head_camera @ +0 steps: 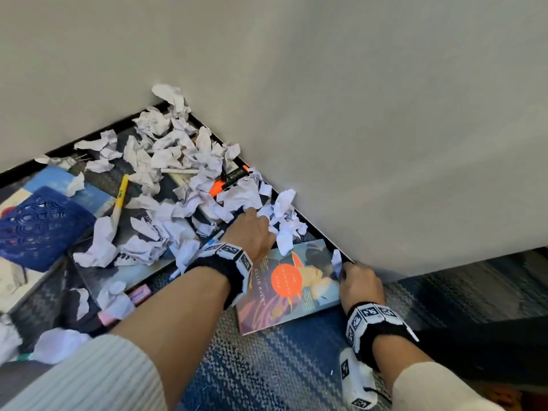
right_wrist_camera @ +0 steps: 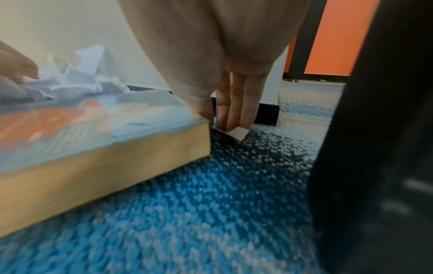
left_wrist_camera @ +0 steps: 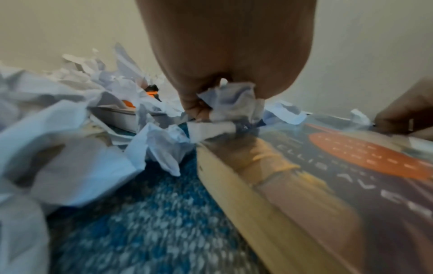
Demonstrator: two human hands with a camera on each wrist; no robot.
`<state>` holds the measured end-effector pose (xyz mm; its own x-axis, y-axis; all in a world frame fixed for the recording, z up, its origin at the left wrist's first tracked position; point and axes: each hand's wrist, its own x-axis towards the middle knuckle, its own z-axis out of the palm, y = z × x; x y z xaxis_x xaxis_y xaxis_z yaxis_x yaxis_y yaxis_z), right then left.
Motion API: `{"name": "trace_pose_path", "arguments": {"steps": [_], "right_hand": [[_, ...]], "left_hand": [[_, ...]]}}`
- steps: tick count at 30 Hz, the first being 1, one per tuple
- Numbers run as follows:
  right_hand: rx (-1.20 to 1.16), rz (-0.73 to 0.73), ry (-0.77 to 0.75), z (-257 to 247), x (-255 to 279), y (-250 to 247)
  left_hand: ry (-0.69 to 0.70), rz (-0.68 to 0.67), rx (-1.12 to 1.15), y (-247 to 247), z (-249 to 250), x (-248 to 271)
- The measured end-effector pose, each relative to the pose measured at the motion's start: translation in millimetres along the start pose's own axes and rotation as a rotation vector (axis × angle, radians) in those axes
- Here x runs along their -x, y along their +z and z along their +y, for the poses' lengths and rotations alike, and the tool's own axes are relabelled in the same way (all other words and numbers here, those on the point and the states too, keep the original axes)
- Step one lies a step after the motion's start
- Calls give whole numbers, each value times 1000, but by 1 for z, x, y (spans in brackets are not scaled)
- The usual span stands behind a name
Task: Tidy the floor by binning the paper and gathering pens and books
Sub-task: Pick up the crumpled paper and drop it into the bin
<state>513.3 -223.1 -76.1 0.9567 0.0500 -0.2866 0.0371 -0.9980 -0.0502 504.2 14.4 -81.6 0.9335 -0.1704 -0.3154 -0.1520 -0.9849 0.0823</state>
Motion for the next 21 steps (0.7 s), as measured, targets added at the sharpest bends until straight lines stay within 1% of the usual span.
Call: {"name": "trace_pose_path", "arguments": {"steps": [1, 2, 3, 4, 5, 6, 7, 9, 12, 15, 17, 19, 21], "right_hand": [[-17, 18, 9, -2, 2, -1], [-52, 44, 23, -6, 5, -3], [-110, 79, 33, -10, 8, -7], [-171, 117, 33, -15, 11, -12], [-227, 147, 12, -22, 12, -17], [-269, 152, -29, -28, 13, -23], [-294, 138, -84, -36, 12, -27], [-293, 113, -160, -54, 5, -36], [-253, 146, -184, -85, -12, -41], [-138, 177, -226, -115, -29, -27], [10, 107, -221, -129, -36, -10], [160, 52, -220, -141, -38, 9], [131, 50, -215, -146, -38, 23]], "left_hand": [[15, 65, -24, -2, -2, 1], [-22, 46, 6, -3, -3, 2], [-69, 55, 84, -7, -2, 3], [-163, 67, 167, -12, -3, 4], [-247, 124, 256, -11, -5, 4], [-311, 117, 333, -11, -7, 3], [-326, 137, 363, -12, -7, 5], [-333, 168, 416, -18, -8, 10], [-309, 196, 421, -23, -16, 22], [-278, 108, 373, -21, -28, 36], [-275, 58, 341, -15, -36, 47], [-294, 33, 366, -8, -46, 60], [-286, 37, 370, 4, -52, 71]]}}
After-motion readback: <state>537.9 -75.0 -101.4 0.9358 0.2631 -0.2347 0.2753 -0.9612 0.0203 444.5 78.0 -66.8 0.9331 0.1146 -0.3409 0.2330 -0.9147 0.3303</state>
